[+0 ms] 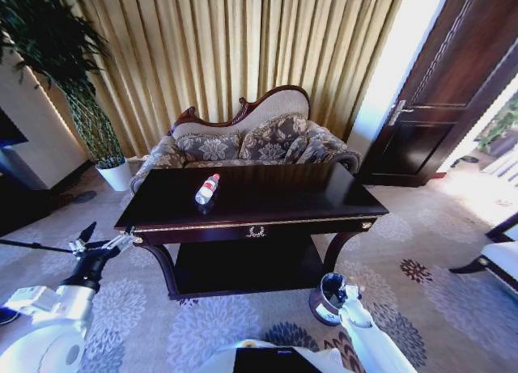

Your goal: Move to the front of the table and place the trash on the table into the trash bin.

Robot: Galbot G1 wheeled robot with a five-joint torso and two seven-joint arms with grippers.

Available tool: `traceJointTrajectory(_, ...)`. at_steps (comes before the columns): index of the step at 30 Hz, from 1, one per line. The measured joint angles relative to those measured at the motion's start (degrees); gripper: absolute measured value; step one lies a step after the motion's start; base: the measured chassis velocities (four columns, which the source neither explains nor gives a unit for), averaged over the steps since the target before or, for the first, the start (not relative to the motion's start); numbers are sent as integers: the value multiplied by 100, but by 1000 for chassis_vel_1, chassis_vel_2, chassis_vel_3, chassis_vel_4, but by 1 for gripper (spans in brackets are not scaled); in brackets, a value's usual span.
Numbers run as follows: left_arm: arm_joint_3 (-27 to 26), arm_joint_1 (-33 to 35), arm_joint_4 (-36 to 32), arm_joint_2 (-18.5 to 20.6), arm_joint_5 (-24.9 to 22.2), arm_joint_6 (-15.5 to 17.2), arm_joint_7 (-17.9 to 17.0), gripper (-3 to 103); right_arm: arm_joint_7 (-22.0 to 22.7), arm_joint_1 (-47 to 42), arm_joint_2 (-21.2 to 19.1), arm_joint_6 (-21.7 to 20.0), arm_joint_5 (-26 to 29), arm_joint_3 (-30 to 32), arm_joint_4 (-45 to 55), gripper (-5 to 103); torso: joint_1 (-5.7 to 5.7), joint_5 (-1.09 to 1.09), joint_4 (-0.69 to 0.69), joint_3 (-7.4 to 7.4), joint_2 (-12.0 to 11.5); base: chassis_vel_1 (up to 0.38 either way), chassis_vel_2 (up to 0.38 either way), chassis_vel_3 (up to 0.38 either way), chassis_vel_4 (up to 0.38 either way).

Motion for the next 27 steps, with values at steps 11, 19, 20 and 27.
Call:
traceJointTrajectory(11, 3, -3, -6, 11, 1, -24, -2, 100, -5, -61, -6, 1, -1, 33, 100, 69, 0, 0, 0, 0, 0, 0, 0, 0, 0)
traceJointTrajectory(19, -3, 21, 3, 10, 0, -55, -2, 100, -12, -79, -13, 1, 10, 31, 166, 99, 0, 0, 0, 0, 0, 0, 0, 0, 0)
traceJointTrajectory(20, -4, 22, 3, 10, -1, -59, -2, 100, -13, -83, -12, 1, 11, 31, 171, 100, 0, 0, 0, 0, 0, 0, 0, 0, 0)
traceJointTrajectory(27, -5, 22, 0, 10, -3, -63, -2, 100, -22, -132, -13, 1, 25, 41, 248, 100, 0, 1, 0, 0, 0, 0, 0, 0, 0)
